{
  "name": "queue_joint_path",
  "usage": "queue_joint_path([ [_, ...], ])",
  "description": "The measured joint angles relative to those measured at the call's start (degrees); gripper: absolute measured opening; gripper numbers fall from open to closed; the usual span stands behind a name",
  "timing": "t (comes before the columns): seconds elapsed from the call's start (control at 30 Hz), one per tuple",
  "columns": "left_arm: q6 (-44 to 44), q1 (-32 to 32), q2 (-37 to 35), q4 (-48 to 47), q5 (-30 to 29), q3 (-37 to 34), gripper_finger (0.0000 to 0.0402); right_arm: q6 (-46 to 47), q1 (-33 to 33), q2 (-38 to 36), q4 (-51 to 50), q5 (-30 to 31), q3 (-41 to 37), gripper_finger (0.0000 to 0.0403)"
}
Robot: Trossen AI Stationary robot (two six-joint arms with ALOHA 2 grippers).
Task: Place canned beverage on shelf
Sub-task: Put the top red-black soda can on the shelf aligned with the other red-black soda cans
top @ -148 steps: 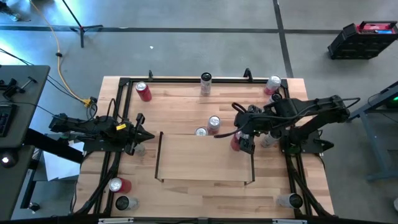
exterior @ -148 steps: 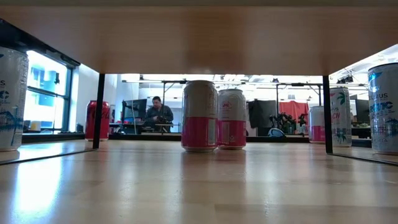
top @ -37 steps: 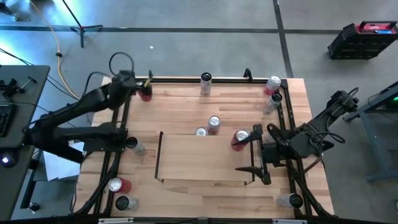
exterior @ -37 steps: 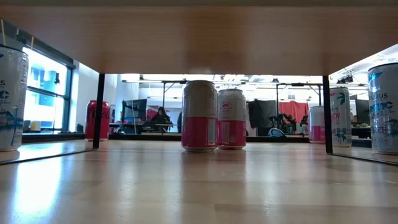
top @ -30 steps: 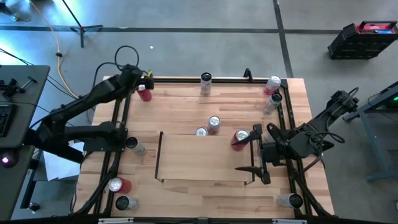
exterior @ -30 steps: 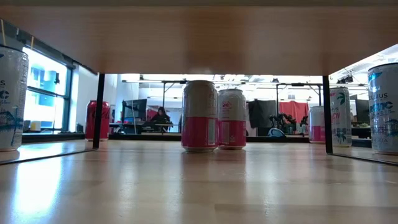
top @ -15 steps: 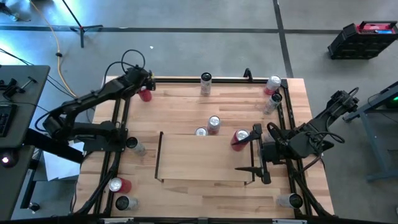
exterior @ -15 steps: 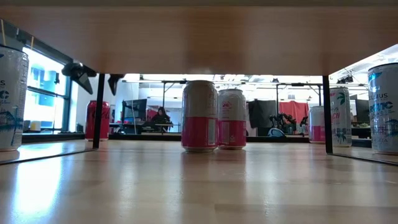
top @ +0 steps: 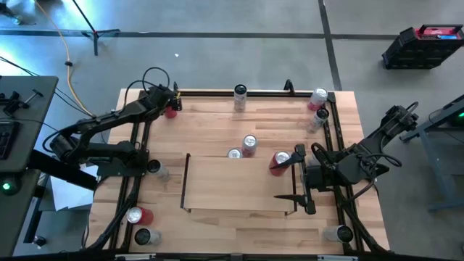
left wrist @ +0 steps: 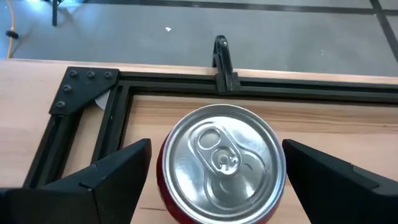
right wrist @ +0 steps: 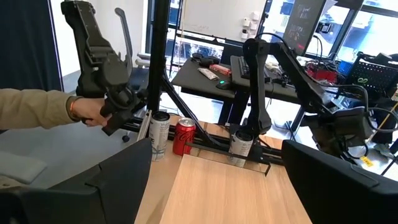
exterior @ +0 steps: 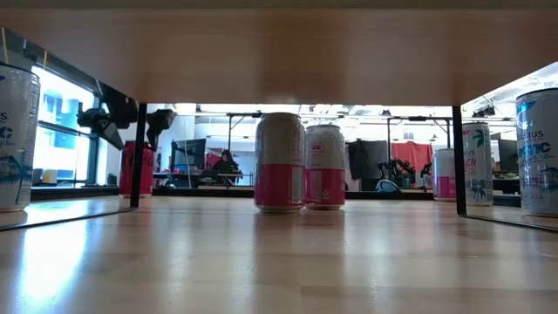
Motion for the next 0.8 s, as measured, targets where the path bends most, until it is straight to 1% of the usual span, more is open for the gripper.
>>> queue_joint_path([
  [0.23,0.5,0.0,0.0,8.0,0.0,-4.4,0.0351,-0.1,0.0,0.0,-0.2,0.0,0.0,0.0344],
  [0.47,2.4,0.0,0.0,11.5,-0.2,-7.2,0.0351,-0.1,0.0,0.0,-0.2,0.0,0.0,0.0344],
  [0.67,3.2,-0.1,0.0,13.3,-1.1,-7.3,0.0351,-0.1,0.0,0.0,-0.2,0.0,0.0,0.0344],
  [0.8,3.2,-0.1,0.0,12.6,-0.9,-7.3,0.0348,-0.1,0.0,0.0,-0.2,0.0,0.0,0.0344],
])
